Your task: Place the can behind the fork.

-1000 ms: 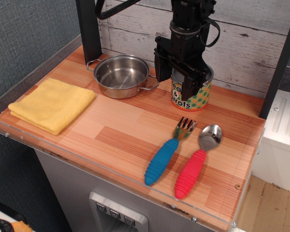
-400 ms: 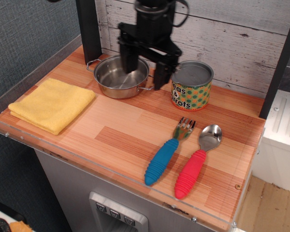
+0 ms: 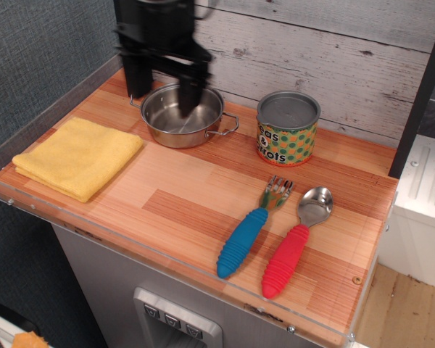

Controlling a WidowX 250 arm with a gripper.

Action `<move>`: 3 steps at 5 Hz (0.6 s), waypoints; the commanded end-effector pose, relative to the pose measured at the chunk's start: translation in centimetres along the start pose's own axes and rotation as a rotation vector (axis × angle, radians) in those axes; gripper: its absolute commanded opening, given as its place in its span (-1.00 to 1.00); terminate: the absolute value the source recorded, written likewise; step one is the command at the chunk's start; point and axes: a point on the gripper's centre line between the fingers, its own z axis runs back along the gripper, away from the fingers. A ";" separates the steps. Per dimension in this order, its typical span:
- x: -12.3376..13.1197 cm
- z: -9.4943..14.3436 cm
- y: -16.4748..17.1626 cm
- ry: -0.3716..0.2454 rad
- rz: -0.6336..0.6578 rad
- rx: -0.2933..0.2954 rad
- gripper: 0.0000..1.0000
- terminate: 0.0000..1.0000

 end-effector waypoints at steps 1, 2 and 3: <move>-0.2 2.2 4.6 -0.067 0.096 0.028 1.00 -1.00; 0.0 2.2 6.3 -0.100 0.172 0.014 1.00 -1.00; 0.2 1.8 7.3 -0.098 0.191 -0.005 1.00 -1.00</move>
